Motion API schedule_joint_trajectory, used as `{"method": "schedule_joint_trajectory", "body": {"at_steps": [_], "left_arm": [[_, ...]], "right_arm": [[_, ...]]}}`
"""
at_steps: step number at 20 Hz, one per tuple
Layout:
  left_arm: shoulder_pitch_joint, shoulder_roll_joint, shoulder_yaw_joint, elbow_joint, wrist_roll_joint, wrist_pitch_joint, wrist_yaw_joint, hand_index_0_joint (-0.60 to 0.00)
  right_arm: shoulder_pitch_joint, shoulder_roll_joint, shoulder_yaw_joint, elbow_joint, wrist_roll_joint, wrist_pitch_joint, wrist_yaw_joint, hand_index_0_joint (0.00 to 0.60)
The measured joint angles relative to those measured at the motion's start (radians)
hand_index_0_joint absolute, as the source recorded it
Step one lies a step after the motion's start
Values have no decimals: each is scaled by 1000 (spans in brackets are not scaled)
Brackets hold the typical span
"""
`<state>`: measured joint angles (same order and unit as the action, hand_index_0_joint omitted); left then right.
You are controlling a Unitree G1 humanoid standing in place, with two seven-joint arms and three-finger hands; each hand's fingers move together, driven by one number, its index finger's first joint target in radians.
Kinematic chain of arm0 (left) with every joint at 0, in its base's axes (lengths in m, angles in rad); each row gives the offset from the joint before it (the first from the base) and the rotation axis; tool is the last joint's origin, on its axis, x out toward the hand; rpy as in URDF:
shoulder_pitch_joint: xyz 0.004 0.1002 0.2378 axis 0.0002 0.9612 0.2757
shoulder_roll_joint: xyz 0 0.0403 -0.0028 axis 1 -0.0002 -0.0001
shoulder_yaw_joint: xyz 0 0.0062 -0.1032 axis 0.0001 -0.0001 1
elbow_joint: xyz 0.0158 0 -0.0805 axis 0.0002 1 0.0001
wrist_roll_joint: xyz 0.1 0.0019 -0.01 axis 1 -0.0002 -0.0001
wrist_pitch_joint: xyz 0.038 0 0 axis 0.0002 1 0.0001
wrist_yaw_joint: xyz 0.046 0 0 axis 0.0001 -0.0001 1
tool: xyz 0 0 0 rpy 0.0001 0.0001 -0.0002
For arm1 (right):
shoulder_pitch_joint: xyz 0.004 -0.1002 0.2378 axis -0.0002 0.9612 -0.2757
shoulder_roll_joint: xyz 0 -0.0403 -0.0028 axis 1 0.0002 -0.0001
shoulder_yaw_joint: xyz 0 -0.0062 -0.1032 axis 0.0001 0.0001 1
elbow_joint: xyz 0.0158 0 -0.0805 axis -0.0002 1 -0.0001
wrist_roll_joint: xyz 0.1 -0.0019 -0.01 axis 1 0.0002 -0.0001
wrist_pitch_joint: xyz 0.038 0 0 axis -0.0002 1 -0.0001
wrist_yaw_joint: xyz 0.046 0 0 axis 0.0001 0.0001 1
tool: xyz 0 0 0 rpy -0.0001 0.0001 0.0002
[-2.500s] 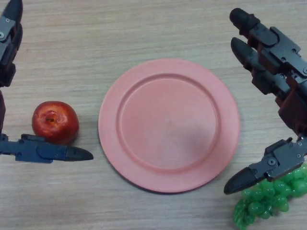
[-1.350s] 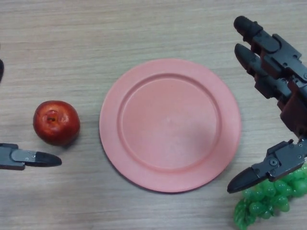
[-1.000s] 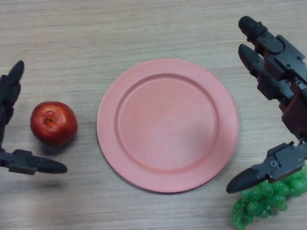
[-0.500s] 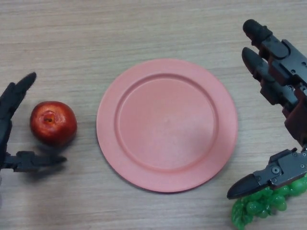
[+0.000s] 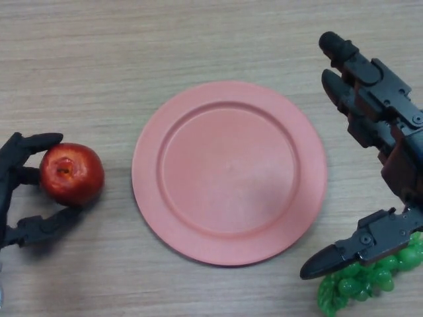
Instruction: Pick up the red apple and place it on the plate
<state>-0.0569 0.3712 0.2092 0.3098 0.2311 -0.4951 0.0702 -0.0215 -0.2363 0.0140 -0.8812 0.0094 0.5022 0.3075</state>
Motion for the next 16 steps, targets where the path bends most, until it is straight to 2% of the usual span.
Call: {"method": "schedule_joint_trajectory", "body": {"at_steps": [2,4,6,8,9,12,14,16], "left_arm": [[15,0,33,-65,8,-18,3,-600],[21,0,69,-153,79,-28,55,-600],[18,-3,57,-223,86,-34,56,-600],[-15,-21,-1,-247,124,-29,32,-600],[-49,-26,-52,-250,158,-18,-11,-600],[-150,-49,-181,-211,239,1,-43,-600],[-189,-87,-207,-194,274,2,-52,-600],[-213,-103,-231,-153,275,9,-81,-600]], "right_arm": [[1,4,0,-7,0,1,-11,0],[4,4,-2,-18,1,3,-22,0],[4,4,-5,-33,1,11,-26,0],[5,4,-6,-34,1,12,-27,0],[4,4,-8,-34,6,12,-27,0],[6,4,-44,-35,35,12,-26,0],[5,3,-83,-34,36,12,-26,0],[4,-3,-109,-34,37,12,-26,0]]}}
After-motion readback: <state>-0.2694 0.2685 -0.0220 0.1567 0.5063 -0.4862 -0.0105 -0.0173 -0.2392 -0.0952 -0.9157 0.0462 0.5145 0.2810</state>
